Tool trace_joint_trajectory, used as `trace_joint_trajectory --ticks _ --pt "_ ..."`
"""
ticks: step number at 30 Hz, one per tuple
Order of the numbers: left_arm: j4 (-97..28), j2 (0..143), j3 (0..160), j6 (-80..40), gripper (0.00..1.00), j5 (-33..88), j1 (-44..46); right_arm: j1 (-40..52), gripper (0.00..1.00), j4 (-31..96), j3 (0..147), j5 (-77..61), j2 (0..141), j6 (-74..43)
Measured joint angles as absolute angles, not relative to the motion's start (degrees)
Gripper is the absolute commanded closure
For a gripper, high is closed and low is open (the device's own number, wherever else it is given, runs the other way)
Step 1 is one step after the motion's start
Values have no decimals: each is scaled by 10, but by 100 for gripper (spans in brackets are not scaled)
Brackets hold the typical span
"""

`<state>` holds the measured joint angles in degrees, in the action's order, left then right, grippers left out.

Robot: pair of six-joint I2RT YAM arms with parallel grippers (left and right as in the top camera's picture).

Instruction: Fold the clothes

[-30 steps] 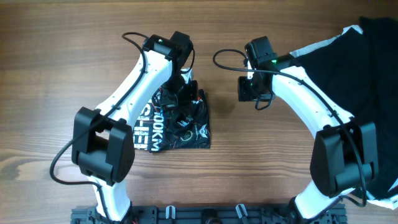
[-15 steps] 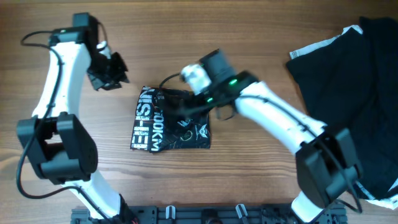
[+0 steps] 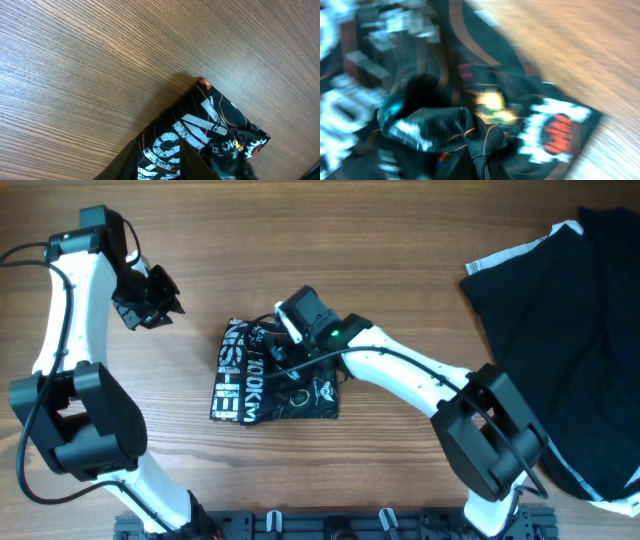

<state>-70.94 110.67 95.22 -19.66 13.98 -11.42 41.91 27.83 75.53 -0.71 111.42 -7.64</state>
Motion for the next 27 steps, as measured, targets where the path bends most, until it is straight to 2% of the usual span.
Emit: trace_joint_trajectory --ticks 1,2,3,4,6,11,16,20,23,24,25,26,27 --pt "-709 1107 952 -197 73 140 -114 407 93 278 755 3 1110 -86" --pt "-709 1107 952 -197 73 140 -114 389 79 278 755 9 1103 -94" --pt "-709 1107 952 -197 72 140 -114 366 49 282 755 14 1097 -102" --pt "-709 1107 952 -197 72 140 -114 345 39 291 755 14 1095 -109" --pt "-711 1107 952 -197 72 140 -114 314 39 315 755 4 1095 -114" --pt "-714 1107 952 -197 71 140 -114 315 38 367 756 -48 1094 -117" --pt "-714 1107 952 -197 71 140 -114 317 35 353 755 -150 1061 -113" --pt "-714 1107 952 -197 69 140 -114 355 31 333 755 -179 1061 -112" --pt "-714 1107 952 -197 69 140 -114 384 32 314 755 -179 1083 -112" --pt "-714 1107 952 -197 68 140 -114 393 35 308 755 -178 1098 -112" --pt "-714 1107 952 -196 68 140 -114 400 43 303 755 -174 1112 -113" --pt "-714 1107 952 -197 68 140 -114 404 65 302 755 -171 1120 -113" --pt "-714 1107 952 -197 68 140 -114 410 94 298 755 -161 1137 -115"
